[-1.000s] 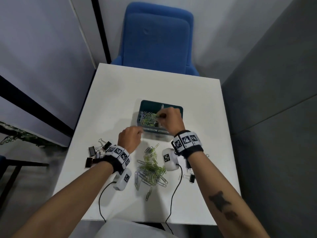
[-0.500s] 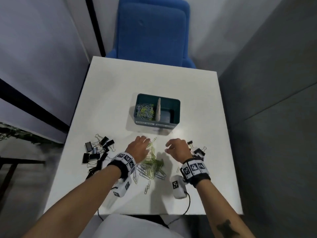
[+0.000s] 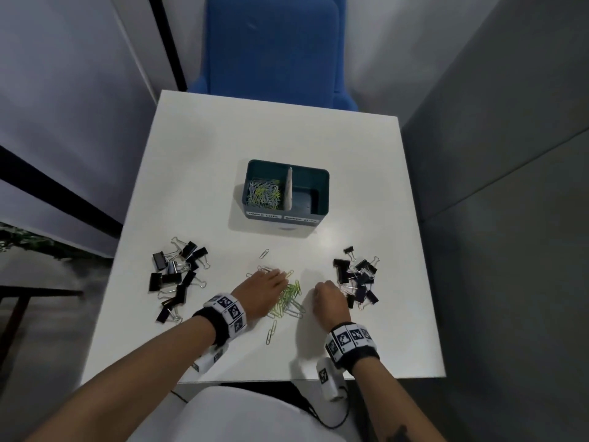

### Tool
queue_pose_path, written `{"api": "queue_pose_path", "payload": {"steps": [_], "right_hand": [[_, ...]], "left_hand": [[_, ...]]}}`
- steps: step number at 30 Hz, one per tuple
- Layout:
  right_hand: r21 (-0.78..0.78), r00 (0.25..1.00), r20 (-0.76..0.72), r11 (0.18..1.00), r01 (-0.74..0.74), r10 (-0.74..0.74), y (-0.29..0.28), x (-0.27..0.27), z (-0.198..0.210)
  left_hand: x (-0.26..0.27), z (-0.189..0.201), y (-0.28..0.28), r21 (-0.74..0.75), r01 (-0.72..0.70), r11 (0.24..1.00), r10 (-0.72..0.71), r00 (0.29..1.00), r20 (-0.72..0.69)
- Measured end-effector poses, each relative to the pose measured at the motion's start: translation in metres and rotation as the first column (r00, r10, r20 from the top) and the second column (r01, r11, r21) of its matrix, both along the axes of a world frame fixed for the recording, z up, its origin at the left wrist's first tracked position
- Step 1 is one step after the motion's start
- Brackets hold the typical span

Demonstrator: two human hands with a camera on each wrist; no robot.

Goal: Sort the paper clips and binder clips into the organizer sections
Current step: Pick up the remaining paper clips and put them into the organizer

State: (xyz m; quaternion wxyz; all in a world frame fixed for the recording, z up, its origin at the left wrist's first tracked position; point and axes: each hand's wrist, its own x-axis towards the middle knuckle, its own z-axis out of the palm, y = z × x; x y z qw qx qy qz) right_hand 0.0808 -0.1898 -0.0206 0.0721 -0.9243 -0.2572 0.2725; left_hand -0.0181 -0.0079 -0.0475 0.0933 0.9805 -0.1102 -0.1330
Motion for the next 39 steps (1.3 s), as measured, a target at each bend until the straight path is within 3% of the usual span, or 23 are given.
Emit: {"api": "queue_pose_path", "payload": {"steps": [3,5,8,11,14,17,23,31,36,39], "right_hand": [[0.105,0.995,-0.060,0.992,-0.069,0.076,0.018,-0.010,0.000],[0.145,0.983,-0.103,0.980,-0.134,0.150,0.023,-0.012,0.001],[0.192,0.980,-0.122,0.973,-0.130,0.155,0.016,-0.011,0.003],[0.160,0.979,-0.139,0.979,-0.128,0.151,0.003,-0.014,0.002],[-0.034,0.932,-0.205,0.950,-0.311,0.298,0.001,-0.027,-0.002],[-0.077,0.897,-0.199,0.906,-0.415,0.394,0.010,-0.047,-0.006],[0.051,0.958,-0.146,0.969,-0.241,0.246,0.047,-0.045,-0.010],[0.259,0.991,-0.004,0.958,-0.125,0.130,0.040,-0.016,-0.015],[0.150,0.997,-0.042,0.987,-0.064,0.071,0.020,-0.012,-0.013],[0.106,0.993,-0.037,0.989,-0.107,0.112,0.023,-0.018,-0.010]], "left_hand": [[-0.024,0.005,0.005,-0.113,-0.109,0.988,0.125,0.981,0.146],[-0.044,0.004,0.011,-0.155,-0.236,0.959,0.259,0.953,0.154],[-0.072,0.000,0.017,-0.163,-0.399,0.902,0.414,0.907,0.074],[-0.085,0.004,0.017,-0.128,-0.514,0.848,0.504,0.858,-0.103],[-0.086,0.006,0.015,0.048,-0.475,0.879,0.468,0.838,-0.280],[-0.075,0.004,0.008,0.063,-0.456,0.888,0.451,0.832,-0.323],[-0.041,0.006,0.006,0.049,-0.447,0.893,0.431,0.823,-0.370],[-0.037,0.017,0.010,-0.075,-0.538,0.840,0.510,0.829,-0.229],[-0.051,0.011,-0.007,0.006,-0.427,0.904,0.412,0.868,-0.278],[-0.042,0.011,-0.007,0.024,-0.444,0.896,0.441,0.879,-0.181]]}}
